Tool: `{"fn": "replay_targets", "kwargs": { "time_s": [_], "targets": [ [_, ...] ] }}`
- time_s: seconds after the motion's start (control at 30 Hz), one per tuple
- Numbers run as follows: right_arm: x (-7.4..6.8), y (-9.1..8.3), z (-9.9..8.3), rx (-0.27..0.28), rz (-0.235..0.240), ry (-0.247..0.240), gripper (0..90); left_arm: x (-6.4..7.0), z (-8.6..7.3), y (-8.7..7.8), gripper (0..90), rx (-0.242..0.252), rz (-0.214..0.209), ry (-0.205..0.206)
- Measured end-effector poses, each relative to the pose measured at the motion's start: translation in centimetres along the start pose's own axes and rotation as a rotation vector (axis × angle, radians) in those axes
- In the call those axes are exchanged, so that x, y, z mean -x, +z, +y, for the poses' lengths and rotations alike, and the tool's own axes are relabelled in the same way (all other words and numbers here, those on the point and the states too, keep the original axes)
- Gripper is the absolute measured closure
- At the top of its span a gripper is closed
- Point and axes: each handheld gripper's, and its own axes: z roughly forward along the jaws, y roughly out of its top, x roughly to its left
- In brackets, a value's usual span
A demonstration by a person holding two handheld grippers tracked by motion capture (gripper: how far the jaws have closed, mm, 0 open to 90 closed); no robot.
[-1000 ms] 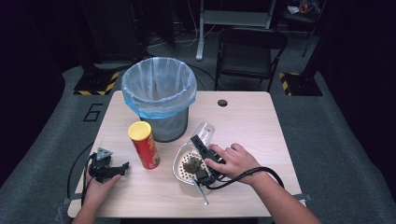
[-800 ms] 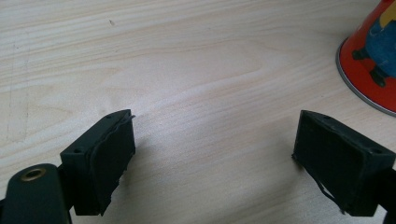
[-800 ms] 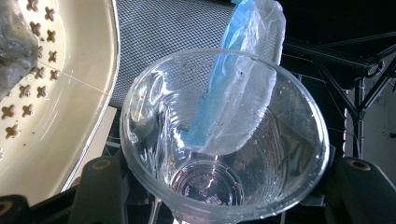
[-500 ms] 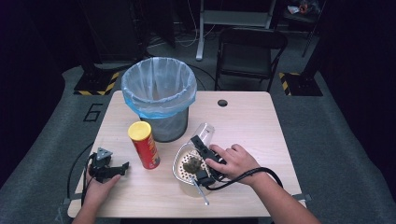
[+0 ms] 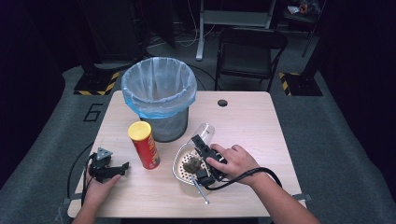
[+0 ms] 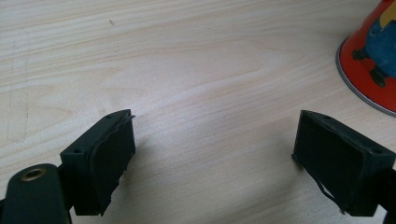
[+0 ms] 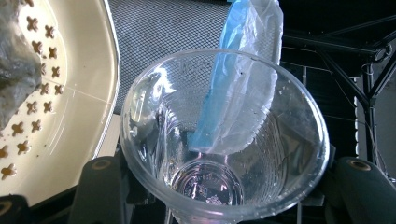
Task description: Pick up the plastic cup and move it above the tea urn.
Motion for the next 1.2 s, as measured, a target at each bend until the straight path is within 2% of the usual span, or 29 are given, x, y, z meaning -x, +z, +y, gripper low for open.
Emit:
{"fn": "replay_targets", "kwargs": {
  "time_s": [0.1,0.17,0.3,0.33,0.37,0.4,0.47,0.5,0.53,0.7,0.8,0.87,0.9,0.93,1.0,1.07,1.17,1.2],
  "targets": [
    [0.2,0.0,0.0,0.008,0.013,0.008,37.1,0.0,0.0,0.0,12.1,0.002,0.0,0.0],
    [0.6,-0.1,0.0,0.007,0.015,0.045,37.1,0.0,0.0,0.0,12.1,-0.005,-0.002,0.002],
    [1.5,0.0,-0.3,0.015,0.053,0.167,37.1,0.0,0.0,0.0,12.1,-0.005,-0.003,-0.006],
    [2.2,0.2,-0.7,0.014,0.071,0.242,37.2,0.0,0.0,0.0,12.1,-0.004,0.0,0.003],
    [2.2,0.2,-0.7,0.014,0.071,0.242,37.2,0.0,0.0,0.0,12.1,-0.004,0.0,0.003],
    [2.5,0.2,-0.8,0.011,0.093,0.283,37.2,0.0,0.0,0.0,12.1,-0.007,-0.002,0.002],
    [3.4,0.4,-1.5,0.012,0.123,0.42,37.1,0.0,0.0,0.0,12.1,-0.004,-0.001,0.001],
    [3.8,0.4,-1.8,0.02,0.15,0.469,37.1,0.0,0.0,0.0,12.2,0.0,0.0,0.0],
    [4.1,0.5,-2.1,0.021,0.155,0.511,37.1,0.0,0.0,0.0,12.1,-0.005,-0.001,0.001],
    [5.4,1.0,-4.1,0.06,0.253,0.822,37.0,0.0,0.0,0.0,12.1,-0.001,0.0,0.0],
    [5.7,1.4,-5.1,0.069,0.282,0.947,36.9,0.0,0.0,0.0,12.1,-0.002,-0.001,0.001],
    [5.9,1.8,-6.1,0.072,0.335,1.064,36.9,0.0,0.0,0.0,12.1,-0.001,0.0,0.001],
    [5.9,1.8,-6.1,0.072,0.335,1.064,36.9,0.0,0.0,0.0,12.1,-0.004,-0.001,0.001],
    [6.0,1.9,-6.5,0.077,0.348,1.1,36.9,0.0,0.0,0.0,12.1,0.0,0.0,0.0],
    [6.1,2.3,-7.3,0.097,0.406,1.213,36.8,0.0,0.0,0.0,12.1,-0.006,-0.002,0.002],
    [6.2,2.5,-7.8,0.111,0.44,1.288,36.7,0.0,0.0,0.0,12.1,-0.004,-0.001,0.001],
    [6.3,3.0,-8.8,0.144,0.537,1.468,36.3,0.0,0.0,0.0,12.1,-0.005,-0.001,0.001],
    [6.3,3.1,-8.9,0.142,0.554,1.51,36.3,0.0,0.0,0.0,12.1,-0.004,-0.001,0.001]
  ]
}}
